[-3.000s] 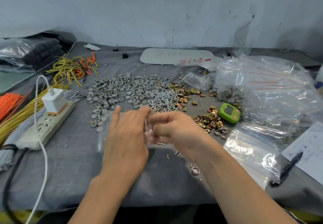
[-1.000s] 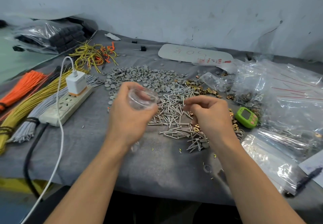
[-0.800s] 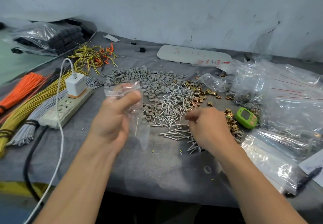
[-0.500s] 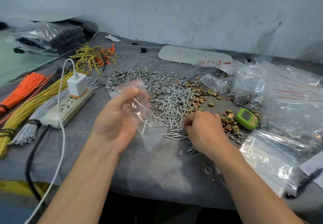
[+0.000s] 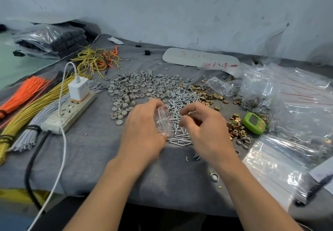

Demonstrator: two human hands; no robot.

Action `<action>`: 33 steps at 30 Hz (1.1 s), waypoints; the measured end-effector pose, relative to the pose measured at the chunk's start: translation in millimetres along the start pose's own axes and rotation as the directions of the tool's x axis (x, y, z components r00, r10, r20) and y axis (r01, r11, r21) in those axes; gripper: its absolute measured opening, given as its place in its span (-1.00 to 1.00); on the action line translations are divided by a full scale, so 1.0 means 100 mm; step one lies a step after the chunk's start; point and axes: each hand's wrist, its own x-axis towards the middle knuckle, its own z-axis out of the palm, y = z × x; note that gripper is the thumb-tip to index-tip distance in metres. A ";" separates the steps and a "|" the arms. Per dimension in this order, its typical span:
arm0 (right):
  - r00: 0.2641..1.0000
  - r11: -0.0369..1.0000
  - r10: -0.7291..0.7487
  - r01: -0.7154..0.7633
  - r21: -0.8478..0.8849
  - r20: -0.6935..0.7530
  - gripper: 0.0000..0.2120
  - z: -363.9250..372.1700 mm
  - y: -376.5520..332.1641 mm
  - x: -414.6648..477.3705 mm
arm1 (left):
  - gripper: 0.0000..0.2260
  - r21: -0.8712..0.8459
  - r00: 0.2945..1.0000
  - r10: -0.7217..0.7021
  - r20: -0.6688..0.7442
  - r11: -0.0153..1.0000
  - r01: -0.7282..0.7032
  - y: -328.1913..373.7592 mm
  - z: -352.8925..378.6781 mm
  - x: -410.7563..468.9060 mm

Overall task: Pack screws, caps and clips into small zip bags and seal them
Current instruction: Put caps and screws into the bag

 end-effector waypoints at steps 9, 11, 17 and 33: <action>0.969 0.994 -0.018 -0.009 0.109 0.245 -0.77 0.08 -0.07 -0.02 | -0.57 -0.113 0.987 0.002 0.163 0.993 0.017 0.12 0.04 -0.05; 0.931 0.993 -0.015 -0.029 0.117 0.364 -0.81 0.09 -0.06 0.01 | -0.56 -0.130 0.985 0.025 0.170 0.991 -0.003 0.12 0.05 -0.06; 0.985 0.921 0.148 -0.169 0.352 0.087 -0.59 -0.08 -0.03 0.12 | -0.57 -0.145 0.999 -0.028 0.022 0.989 0.031 0.09 0.04 -0.05; 0.926 0.700 0.272 -0.003 -0.715 0.262 -0.77 -0.11 0.05 0.04 | -0.51 -0.224 0.929 -0.113 -0.352 0.974 0.034 0.10 -0.13 -0.01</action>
